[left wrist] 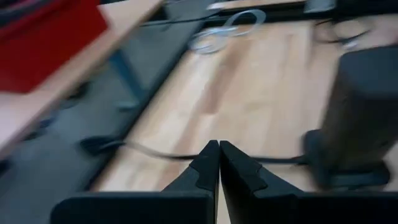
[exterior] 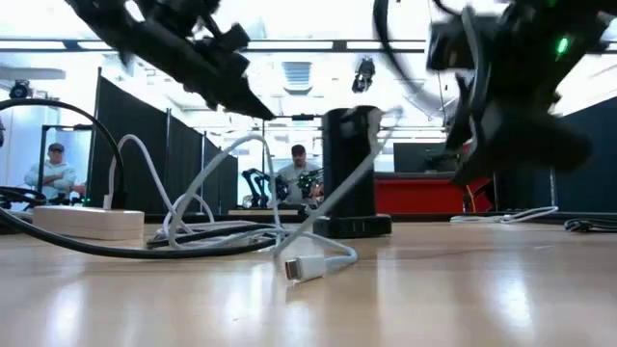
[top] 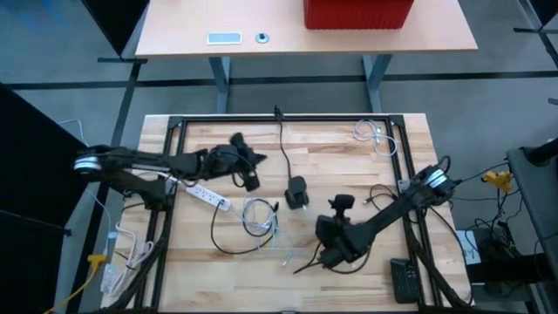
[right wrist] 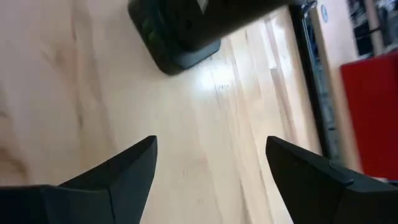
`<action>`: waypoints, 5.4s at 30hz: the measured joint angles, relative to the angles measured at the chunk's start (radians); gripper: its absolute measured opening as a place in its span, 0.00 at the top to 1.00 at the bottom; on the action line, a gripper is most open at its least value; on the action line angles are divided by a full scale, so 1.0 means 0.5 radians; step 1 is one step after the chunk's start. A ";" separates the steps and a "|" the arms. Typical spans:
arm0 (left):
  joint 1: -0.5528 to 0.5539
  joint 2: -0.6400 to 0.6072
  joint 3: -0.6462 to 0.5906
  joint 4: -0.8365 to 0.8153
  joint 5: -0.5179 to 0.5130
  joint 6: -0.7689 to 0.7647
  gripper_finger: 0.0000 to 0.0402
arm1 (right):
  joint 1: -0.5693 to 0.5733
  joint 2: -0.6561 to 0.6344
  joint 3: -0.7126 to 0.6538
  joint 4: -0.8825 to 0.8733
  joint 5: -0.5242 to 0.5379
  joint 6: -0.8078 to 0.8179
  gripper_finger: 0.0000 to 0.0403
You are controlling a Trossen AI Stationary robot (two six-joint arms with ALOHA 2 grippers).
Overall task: Insert USB
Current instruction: Move the black outlet extension to the top center of the table
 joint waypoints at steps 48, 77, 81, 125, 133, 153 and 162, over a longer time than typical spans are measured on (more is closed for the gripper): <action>-0.208 -0.539 -0.009 -1.134 -0.330 -0.437 1.00 | -1.030 0.157 0.827 0.312 -1.091 -0.003 0.17; -0.208 -0.537 -0.009 -1.148 -0.330 -0.444 1.00 | -1.441 0.121 1.226 0.185 -1.569 -1.674 0.33; -0.208 -0.537 -0.009 -1.145 -0.330 -0.444 1.00 | -1.614 0.129 1.316 0.181 -1.742 -1.949 0.33; 0.240 -0.450 -0.194 -0.415 -0.024 0.420 1.00 | -1.901 0.991 2.151 -0.032 -1.986 -2.744 0.35; 0.241 -0.339 -0.195 -0.364 -0.014 0.420 1.00 | -1.905 0.944 2.194 -0.034 -1.961 -2.680 0.18; 0.565 0.381 -0.176 0.449 0.505 0.492 1.00 | -1.979 0.303 1.757 -0.639 -1.930 -2.205 0.37; 0.610 0.740 0.153 0.483 0.503 0.587 1.00 | -1.979 0.169 1.077 -0.207 -1.871 -2.083 0.50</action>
